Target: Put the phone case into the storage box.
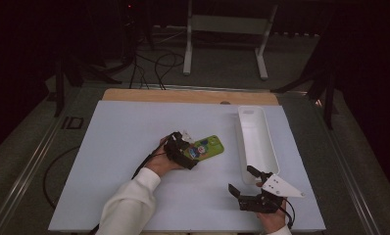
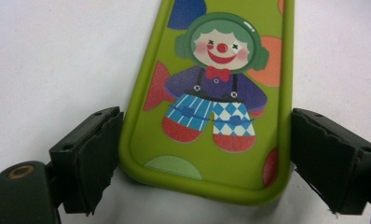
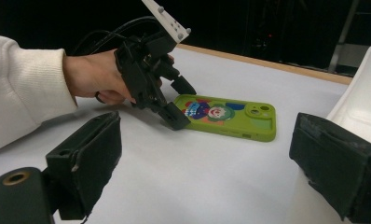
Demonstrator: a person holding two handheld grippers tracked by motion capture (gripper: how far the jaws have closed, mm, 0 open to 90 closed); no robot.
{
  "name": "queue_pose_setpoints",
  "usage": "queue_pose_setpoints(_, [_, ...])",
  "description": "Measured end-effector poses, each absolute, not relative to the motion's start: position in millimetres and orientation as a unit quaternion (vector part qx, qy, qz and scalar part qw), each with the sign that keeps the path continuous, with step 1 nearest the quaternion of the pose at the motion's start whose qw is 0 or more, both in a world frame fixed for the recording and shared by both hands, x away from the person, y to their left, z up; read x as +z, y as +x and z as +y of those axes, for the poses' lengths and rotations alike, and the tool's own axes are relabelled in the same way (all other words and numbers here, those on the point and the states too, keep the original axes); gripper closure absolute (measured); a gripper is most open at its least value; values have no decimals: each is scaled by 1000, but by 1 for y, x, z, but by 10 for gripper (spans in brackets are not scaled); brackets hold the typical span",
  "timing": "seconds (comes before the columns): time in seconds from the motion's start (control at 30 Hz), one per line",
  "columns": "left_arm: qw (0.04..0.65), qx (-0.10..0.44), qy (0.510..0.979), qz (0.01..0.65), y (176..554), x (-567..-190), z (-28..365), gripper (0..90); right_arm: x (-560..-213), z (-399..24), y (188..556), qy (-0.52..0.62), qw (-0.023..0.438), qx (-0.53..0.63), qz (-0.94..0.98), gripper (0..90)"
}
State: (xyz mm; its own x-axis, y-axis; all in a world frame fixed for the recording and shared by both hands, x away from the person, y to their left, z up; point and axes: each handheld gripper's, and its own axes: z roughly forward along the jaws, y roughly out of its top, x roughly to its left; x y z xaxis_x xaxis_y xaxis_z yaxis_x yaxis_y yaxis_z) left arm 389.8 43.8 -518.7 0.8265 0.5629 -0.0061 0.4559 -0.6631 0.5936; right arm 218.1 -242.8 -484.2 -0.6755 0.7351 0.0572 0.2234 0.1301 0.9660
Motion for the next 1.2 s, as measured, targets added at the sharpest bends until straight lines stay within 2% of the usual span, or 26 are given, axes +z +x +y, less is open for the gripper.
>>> queue_pose_setpoints(0.6, [280,99,911,285,383,-513,49,154,-484,-243,218,337,226,569,715,90])
queue_pose_setpoints(1.2, [276,119,887,349,346,-504,106,154,-484,-244,218,339,228,569,714,89])
